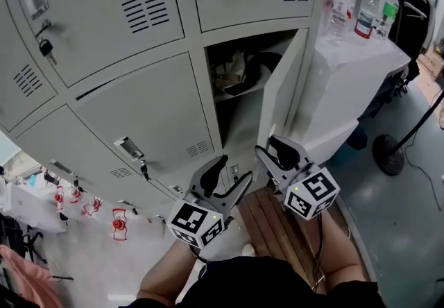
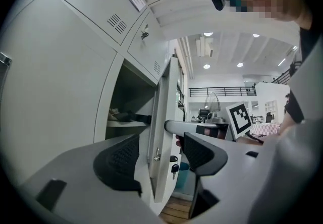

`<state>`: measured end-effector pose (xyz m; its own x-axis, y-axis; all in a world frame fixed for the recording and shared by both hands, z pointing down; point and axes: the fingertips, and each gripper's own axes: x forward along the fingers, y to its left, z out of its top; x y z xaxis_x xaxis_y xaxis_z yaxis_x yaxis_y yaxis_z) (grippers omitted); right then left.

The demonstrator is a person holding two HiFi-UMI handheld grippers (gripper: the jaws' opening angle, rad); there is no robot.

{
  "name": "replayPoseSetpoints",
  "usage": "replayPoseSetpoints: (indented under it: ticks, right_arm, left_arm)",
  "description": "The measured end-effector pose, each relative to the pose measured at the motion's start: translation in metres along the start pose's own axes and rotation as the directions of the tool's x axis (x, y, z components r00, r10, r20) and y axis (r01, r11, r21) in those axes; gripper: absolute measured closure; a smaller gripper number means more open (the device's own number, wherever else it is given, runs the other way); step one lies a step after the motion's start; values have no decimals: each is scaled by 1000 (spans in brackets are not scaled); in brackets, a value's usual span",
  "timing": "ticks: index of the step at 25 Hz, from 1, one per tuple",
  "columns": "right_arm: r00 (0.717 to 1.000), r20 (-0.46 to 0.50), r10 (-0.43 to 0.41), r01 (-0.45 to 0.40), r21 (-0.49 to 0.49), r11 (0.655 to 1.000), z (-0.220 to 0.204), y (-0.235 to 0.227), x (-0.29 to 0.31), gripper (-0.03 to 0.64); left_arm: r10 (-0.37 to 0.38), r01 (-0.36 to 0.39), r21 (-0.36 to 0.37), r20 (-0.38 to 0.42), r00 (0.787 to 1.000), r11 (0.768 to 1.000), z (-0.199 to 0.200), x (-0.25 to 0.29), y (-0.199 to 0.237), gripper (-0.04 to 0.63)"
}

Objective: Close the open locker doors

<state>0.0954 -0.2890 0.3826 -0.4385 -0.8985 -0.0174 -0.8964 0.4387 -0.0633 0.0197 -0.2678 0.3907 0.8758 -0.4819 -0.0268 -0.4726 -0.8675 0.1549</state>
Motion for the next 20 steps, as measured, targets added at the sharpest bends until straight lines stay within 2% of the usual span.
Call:
replayPoseSetpoints:
  ticks: [7,14,20]
  right_arm:
    - [999,-1,32,-32,12,999,-3,7,37,469]
    - [998,-1,58,-58,8,998,-4,8,77,465]
    - [997,7,79,-79,18,997,-6,3,105,468]
  left_arm:
    - [91,-91,3,7,996,996,3,-27,27,305]
    - [186,-186,2,15,983,983,5,-50,53,305]
    - [232,-232,-5,15,973,973,4,-57,69,305]
